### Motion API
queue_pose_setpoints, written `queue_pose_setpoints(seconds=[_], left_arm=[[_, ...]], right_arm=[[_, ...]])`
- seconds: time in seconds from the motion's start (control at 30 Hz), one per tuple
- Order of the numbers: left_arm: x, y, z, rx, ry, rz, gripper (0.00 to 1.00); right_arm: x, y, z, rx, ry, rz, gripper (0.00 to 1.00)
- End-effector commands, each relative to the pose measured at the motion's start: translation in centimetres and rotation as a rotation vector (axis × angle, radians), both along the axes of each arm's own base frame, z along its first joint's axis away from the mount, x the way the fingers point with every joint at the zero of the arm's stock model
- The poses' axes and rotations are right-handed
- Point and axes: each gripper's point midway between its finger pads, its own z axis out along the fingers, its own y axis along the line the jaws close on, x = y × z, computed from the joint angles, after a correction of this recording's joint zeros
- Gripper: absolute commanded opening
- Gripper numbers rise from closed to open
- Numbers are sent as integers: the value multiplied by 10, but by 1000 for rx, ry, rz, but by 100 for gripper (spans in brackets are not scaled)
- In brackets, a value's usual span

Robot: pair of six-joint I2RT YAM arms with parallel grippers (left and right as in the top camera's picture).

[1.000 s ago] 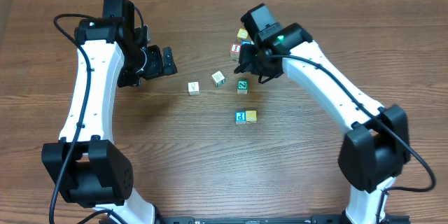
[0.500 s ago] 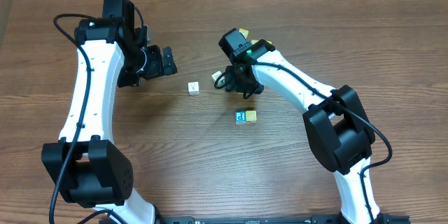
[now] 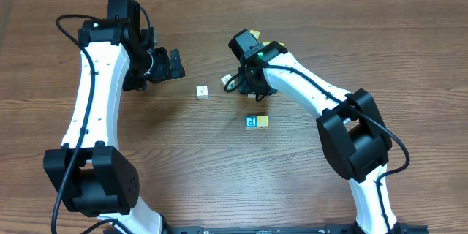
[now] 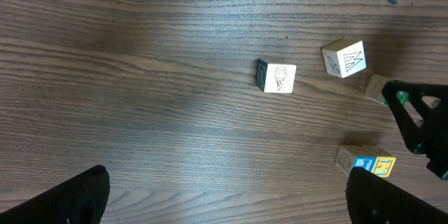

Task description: Flip 5 blocks

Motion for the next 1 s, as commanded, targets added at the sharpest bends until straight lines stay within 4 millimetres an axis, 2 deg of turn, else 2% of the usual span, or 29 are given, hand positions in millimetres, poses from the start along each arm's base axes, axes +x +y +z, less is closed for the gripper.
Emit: queue_pose_setpoints(seconds=[0.0, 0.33, 0.7, 0.8, 0.97], left_arm=[[5, 1, 1, 5, -6, 10, 100], [5, 1, 1, 5, -6, 10, 100], [5, 1, 1, 5, -6, 10, 100], [5, 1, 1, 5, -6, 10, 100], [5, 1, 1, 5, -6, 10, 100]], right_arm=[[-3, -3, -11, -22, -1, 4, 40], [-2, -3, -9, -16, -7, 1, 39], [-5, -3, 30, 11, -33, 4, 35], [-11, 3, 34, 45, -10, 15, 35], [-28, 25, 35, 141, 59, 60, 35]])
